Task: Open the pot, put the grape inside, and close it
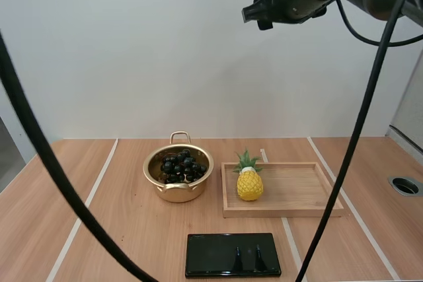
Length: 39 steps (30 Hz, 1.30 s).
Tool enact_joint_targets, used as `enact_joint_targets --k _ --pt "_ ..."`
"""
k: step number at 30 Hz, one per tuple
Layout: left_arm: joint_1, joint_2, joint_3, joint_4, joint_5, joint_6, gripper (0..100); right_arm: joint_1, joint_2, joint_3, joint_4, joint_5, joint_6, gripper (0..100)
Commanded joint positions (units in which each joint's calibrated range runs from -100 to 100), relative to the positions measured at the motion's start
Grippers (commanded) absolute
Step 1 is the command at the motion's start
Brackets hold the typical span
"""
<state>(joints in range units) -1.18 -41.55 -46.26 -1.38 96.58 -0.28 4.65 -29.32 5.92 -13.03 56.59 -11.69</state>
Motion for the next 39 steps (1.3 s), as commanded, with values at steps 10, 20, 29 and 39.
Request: enact_joint_targets --k 10,20,29,39 --pt "0.06 3.8 0.1 2.2 2.9 0.0 0 -4.2 -11.1 -0.4 -0.8 -1.1 2.4 100" --pt "0.06 7.2 0.1 2.1 3.4 -0.5 0 -4.2 -13.1 -0.4 -0.8 11.5 8.3 0" --pt "0.06 9.2 13.0 0.0 3.4 -2.6 0 -4.2 -13.8 -0.4 -1.0 15.6 8.3 0" --pt "0.06 9.0 36.0 -3.2 -8.5 -2.0 0 -4.2 -18.3 -0.4 -1.0 15.6 7.5 0"
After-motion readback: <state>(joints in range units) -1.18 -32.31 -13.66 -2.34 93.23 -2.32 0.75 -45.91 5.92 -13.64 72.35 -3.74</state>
